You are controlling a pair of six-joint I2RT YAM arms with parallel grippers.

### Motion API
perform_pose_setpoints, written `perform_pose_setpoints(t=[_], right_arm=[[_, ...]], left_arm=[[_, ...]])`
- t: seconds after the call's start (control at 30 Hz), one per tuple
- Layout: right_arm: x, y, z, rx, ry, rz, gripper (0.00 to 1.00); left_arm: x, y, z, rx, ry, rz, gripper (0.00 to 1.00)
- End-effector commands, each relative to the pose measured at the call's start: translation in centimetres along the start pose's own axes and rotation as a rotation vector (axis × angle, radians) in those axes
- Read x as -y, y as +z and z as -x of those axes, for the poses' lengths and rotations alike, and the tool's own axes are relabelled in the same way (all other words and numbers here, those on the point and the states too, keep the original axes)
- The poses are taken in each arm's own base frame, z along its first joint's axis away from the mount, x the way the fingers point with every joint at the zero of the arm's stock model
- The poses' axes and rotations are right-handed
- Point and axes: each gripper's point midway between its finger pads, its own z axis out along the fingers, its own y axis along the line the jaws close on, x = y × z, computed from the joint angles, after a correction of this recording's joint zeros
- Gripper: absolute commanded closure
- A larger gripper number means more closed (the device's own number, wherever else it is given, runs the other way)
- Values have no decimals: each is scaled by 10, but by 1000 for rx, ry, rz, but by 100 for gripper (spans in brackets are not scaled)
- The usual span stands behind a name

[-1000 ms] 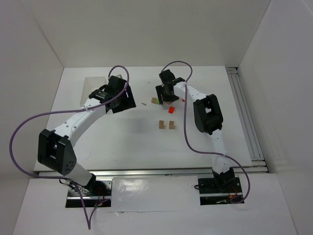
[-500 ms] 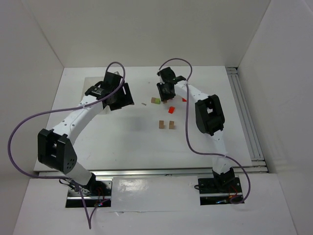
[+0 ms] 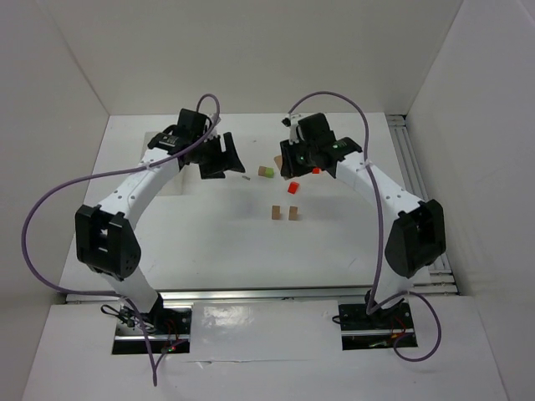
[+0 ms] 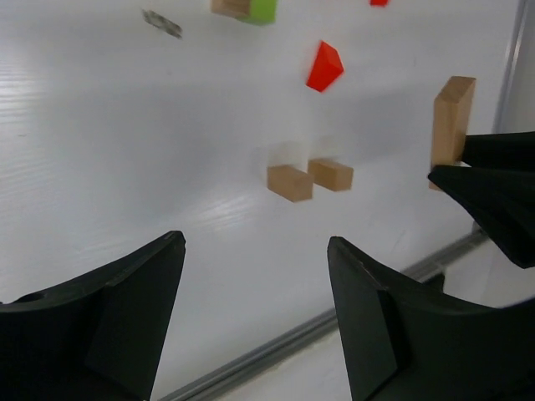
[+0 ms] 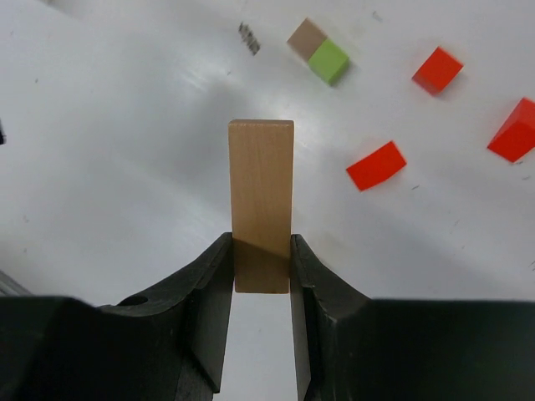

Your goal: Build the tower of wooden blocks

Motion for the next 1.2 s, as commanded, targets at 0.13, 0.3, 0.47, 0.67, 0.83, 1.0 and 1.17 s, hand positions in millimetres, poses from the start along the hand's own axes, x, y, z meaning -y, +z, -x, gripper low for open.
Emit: perform_pose_setpoints(t=[0.13, 0.3, 0.47, 0.67, 0.83, 1.0, 1.17], right_arm=[[-29, -32, -31, -44, -23, 79, 82], [-29, -35, -35, -53, -42, 89, 82], [-38, -37, -42, -78, -44, 123, 82], [-48, -41, -41, -74, -61, 168, 82], [-52, -45, -42, -76, -67, 174, 82], [-55, -43, -47, -87, -73, 180, 82], [-55, -44, -50, -97, -71, 179, 82]], left_arm=[[60, 4, -20, -169, 33, -376, 17], [85, 4, -30, -246, 11, -552, 16], [98, 16, -41, -294, 24, -597, 15], [97, 44, -44, -353, -21, -594, 18], [103, 48, -43, -360, -25, -610, 21], [104, 52, -41, -355, -33, -615, 24], [109, 50, -36, -346, -40, -636, 31]])
